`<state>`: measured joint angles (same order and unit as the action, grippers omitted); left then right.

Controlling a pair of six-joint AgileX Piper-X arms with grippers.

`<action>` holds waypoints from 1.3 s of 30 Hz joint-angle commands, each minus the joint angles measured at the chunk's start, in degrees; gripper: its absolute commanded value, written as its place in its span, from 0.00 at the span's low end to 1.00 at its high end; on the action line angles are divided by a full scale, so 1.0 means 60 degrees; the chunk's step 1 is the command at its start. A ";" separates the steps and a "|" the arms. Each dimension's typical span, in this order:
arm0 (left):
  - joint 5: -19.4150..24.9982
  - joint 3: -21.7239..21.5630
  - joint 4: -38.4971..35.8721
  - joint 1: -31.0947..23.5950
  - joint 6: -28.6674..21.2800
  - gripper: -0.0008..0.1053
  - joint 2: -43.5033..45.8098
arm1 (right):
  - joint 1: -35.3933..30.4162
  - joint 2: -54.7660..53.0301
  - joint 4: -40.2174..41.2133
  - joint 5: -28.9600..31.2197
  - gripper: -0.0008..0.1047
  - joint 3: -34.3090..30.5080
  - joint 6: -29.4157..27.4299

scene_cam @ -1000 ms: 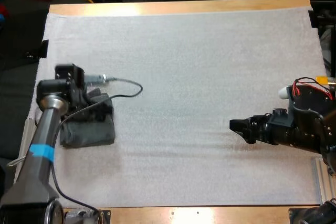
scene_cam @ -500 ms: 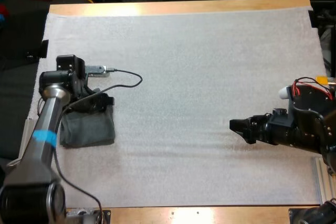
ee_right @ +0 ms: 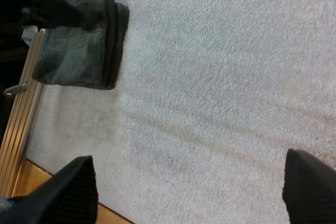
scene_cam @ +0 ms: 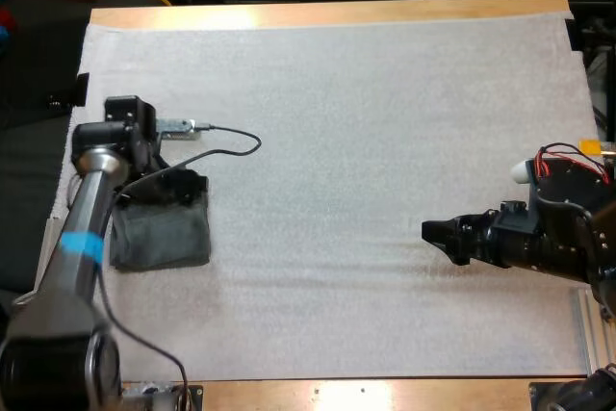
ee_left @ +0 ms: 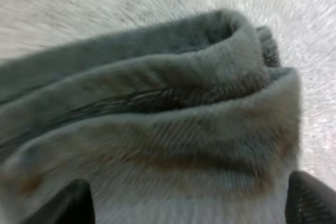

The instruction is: Pick towel from pile, fold and stack

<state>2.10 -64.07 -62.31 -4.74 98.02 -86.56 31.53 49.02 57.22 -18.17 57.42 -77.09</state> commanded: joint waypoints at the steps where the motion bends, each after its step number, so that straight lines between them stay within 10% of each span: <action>1: 0.0293 -0.0077 -0.0332 0.0003 -0.0084 0.68 0.0427 | 0.0022 -0.0034 0.0079 -0.0078 0.68 0.0036 -0.0022; 8: 0.0935 -0.0077 -0.1605 0.0003 -0.0090 0.68 0.2074 | 0.0022 -0.0034 0.0060 -0.0021 0.68 0.0036 -0.0044; 28: -0.1806 0.0112 -0.1893 0.0003 0.0367 0.68 0.5363 | 0.0004 -0.0034 -0.1292 0.0133 0.68 0.0052 -0.0681; 39: -0.2378 0.0112 -0.1919 0.0062 0.0366 0.68 0.6865 | -0.0379 -0.0034 -0.0610 0.2171 0.68 0.0190 -0.1319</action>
<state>-11.72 -63.23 -74.08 -4.57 99.87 -45.55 29.34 49.02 53.19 -6.15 57.92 -84.17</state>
